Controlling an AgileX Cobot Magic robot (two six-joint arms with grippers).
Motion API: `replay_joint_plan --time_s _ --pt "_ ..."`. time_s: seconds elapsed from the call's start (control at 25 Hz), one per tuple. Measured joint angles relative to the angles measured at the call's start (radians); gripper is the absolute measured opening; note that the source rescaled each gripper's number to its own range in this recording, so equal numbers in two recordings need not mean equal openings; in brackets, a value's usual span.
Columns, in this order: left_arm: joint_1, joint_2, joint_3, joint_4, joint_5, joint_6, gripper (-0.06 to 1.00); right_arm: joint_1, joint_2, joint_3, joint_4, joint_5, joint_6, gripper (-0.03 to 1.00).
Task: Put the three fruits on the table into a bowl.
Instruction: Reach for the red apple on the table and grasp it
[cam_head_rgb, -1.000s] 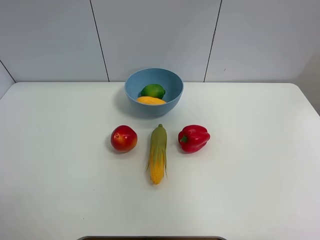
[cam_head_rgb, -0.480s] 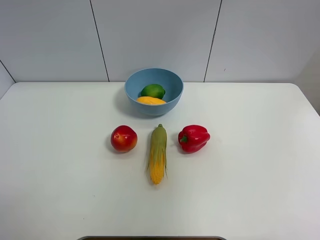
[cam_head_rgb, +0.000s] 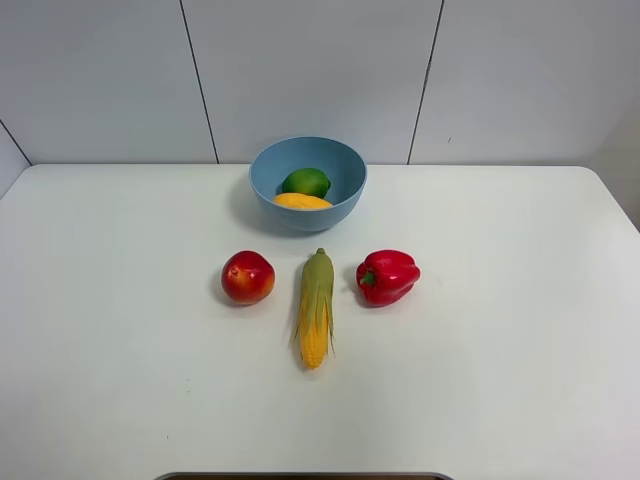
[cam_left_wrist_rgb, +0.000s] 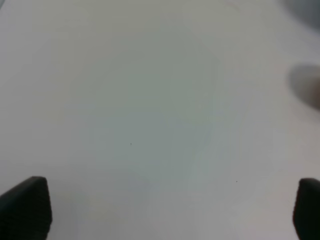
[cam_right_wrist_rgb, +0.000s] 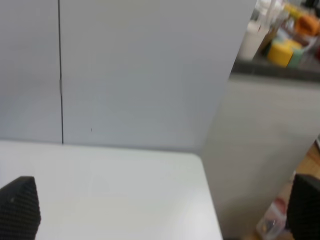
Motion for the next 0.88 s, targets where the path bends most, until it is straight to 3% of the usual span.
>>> replay_joint_plan --time_s 0.24,0.44,0.64,0.88 --pt "0.0 0.0 0.0 0.0 0.0 0.0 0.96 0.0 -0.117 0.277 0.013 -0.006 0.013 1.0" --pt "0.0 0.0 0.0 0.0 0.0 0.0 0.96 0.0 -0.234 0.478 0.027 -0.081 0.013 1.0" --pt "0.0 0.0 0.0 0.0 0.0 0.0 0.96 0.0 -0.345 0.592 0.038 -0.144 0.06 1.0" --pt "0.0 0.0 0.0 0.0 0.0 0.0 0.96 0.0 -0.427 0.684 0.052 -0.151 0.09 1.0"
